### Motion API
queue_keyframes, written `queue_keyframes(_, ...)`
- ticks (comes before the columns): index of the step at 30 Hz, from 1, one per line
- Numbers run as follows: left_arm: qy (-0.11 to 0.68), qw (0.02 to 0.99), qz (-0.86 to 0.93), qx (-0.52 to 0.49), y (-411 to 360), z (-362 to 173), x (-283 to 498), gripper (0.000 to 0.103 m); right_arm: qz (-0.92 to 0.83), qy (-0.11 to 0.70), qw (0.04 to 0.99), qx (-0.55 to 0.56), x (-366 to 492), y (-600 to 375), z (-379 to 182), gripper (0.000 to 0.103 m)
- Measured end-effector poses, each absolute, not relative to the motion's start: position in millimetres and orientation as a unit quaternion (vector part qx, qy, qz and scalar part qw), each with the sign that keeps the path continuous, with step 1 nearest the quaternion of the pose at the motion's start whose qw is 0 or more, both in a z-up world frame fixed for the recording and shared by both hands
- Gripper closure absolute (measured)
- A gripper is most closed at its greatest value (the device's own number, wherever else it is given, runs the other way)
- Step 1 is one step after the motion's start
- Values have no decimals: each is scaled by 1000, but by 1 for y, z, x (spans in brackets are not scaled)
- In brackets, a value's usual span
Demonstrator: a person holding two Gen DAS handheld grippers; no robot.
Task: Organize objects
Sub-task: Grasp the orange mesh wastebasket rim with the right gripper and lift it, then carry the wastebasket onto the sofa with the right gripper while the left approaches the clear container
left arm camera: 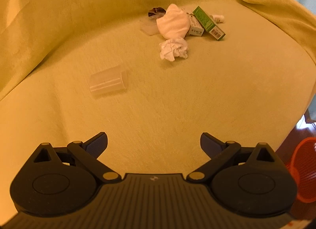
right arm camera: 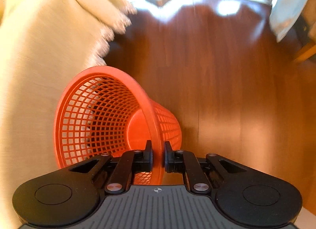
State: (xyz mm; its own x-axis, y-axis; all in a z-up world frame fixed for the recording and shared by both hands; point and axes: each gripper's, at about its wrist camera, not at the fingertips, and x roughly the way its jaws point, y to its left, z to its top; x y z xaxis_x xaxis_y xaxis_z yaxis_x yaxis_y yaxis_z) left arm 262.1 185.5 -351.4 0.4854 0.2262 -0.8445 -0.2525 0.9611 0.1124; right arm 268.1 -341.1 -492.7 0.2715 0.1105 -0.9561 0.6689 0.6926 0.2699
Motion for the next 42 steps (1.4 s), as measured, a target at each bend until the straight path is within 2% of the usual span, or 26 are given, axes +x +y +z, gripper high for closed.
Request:
queue_keyframes(7, 485, 866, 122, -22, 201, -292, 267, 4, -111, 544, 768, 319, 292, -317, -312, 96)
queue_keyframes(12, 477, 869, 129, -38, 213, -262, 274, 4, -8, 538, 793, 285, 356, -259, -254, 96)
queue_keyframes(19, 470, 867, 161, -38, 225, -242, 295, 4, 79, 573, 784, 225, 463, -164, -267, 96)
queue_keyframes(25, 470, 857, 207, -48, 235, -240, 314, 4, 105, 576, 791, 179, 526, -148, -268, 96)
queue_keyframes(31, 478, 844, 239, -49, 237, -238, 327, 4, 96, 586, 799, 89, 535, -135, -273, 95)
queue_keyframes(37, 489, 836, 247, -39, 239, -248, 336, 4, 101, 586, 802, 61, 531, -135, -274, 94)
queue_keyframes(42, 505, 830, 235, -31, 240, -270, 343, 4, 115, 583, 804, 34, 531, -136, -281, 86)
